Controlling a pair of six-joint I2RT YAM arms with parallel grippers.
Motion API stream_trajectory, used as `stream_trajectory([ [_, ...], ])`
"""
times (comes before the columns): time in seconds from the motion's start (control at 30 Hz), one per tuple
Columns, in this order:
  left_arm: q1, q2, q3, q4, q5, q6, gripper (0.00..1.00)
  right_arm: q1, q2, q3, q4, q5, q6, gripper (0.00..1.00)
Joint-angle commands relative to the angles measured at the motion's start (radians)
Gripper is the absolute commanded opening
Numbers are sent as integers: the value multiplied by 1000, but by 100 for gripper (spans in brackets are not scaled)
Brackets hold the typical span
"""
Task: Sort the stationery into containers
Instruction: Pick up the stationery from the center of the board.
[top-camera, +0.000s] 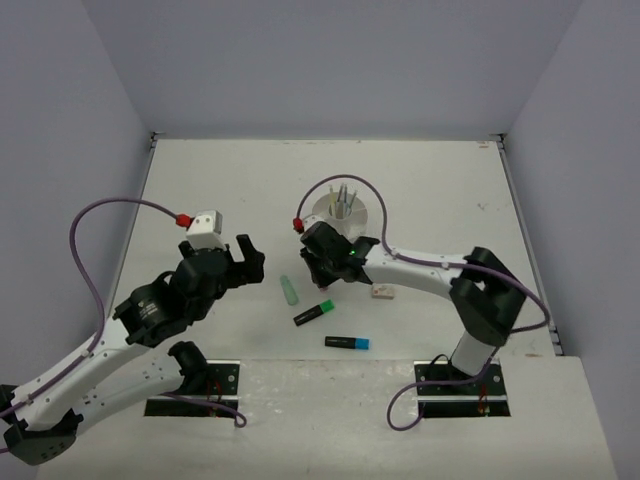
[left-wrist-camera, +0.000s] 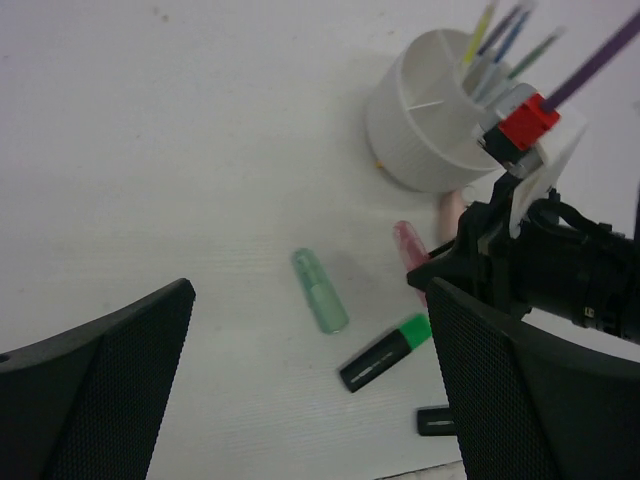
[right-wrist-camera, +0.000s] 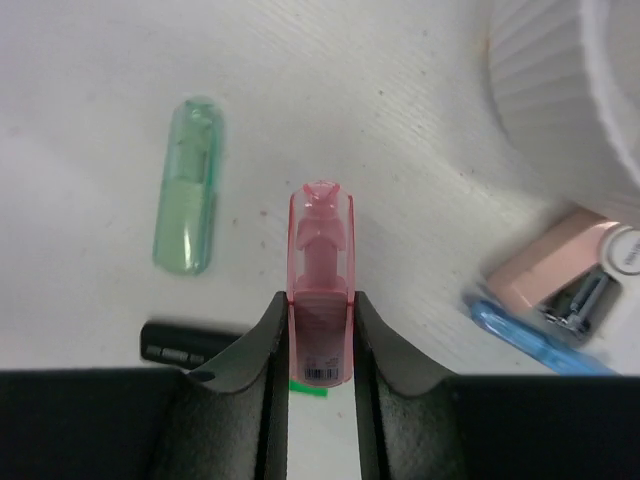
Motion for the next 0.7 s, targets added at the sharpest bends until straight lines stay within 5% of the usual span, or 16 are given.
stream_trajectory([
  [0.0,6,-46,-16,280,194,-37,100,15,-346,-188,336,-85,-176,0],
  [0.1,6,-41,-46,476,352,-19,100,28,-518,-312,538,-137,-196,0],
  [0.23,5,51,-16,579,417,-24,95,36,-630,-365,594,-169,-195,0],
  [0.4,4,122,4,690,470,7,70,50,-715,-390,629,-189,-190,0],
  [0.5,6,161,15,693,481,6,46,50,-737,-384,618,-188,-196,0],
  [0.67,6,193,12,715,499,14,32,55,-744,-382,620,-199,-194,0],
])
